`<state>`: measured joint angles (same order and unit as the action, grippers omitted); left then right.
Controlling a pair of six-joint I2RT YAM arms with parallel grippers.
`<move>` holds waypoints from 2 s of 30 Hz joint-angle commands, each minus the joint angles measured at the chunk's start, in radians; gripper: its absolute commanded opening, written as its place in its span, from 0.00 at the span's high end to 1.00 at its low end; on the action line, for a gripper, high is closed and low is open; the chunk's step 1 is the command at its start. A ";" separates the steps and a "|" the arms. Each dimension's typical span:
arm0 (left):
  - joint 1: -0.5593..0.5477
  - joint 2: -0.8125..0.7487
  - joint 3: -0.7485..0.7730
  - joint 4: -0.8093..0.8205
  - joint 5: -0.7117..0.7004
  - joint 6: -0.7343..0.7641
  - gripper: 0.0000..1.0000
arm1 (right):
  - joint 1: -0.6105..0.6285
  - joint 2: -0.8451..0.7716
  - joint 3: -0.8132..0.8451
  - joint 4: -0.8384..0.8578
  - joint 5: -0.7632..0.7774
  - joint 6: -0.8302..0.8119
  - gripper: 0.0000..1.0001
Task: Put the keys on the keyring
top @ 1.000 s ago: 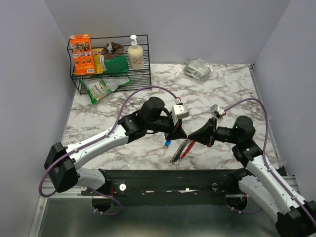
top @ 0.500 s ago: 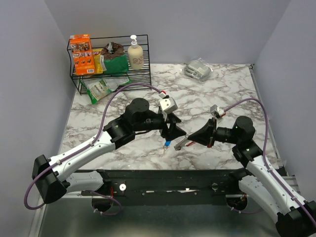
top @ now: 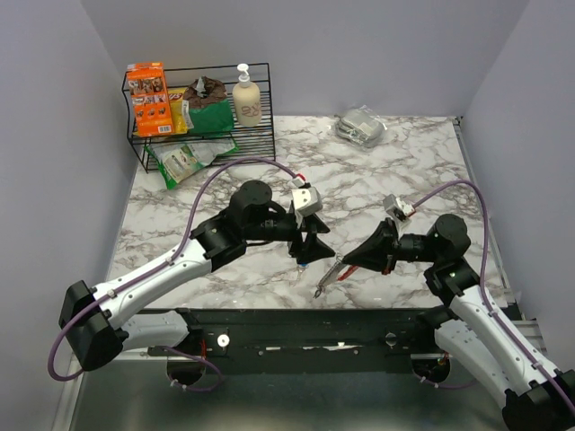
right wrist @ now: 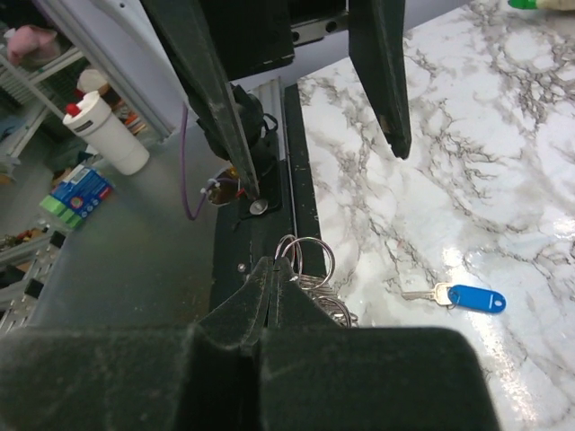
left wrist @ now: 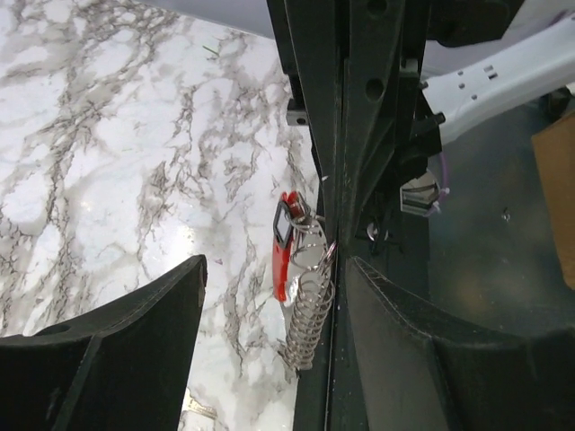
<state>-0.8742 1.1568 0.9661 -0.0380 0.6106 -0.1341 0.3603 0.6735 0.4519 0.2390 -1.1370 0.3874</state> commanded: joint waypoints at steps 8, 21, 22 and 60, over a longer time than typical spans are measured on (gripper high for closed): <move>0.004 -0.040 -0.049 0.069 0.182 0.088 0.25 | 0.003 -0.009 0.039 0.100 -0.102 0.065 0.99; 0.006 -0.051 -0.101 0.156 0.325 0.073 0.32 | 0.003 -0.015 0.074 0.106 -0.119 0.071 1.00; 0.006 -0.054 -0.104 0.162 0.324 0.070 0.35 | 0.003 -0.017 0.074 0.108 -0.119 0.073 0.99; -0.016 0.063 -0.086 0.302 0.342 -0.042 0.60 | 0.002 -0.026 0.077 0.123 -0.072 0.091 1.00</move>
<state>-0.8799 1.2068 0.8669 0.2108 0.9508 -0.1608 0.3603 0.6643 0.5022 0.3237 -1.2221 0.4717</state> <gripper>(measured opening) 0.401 0.011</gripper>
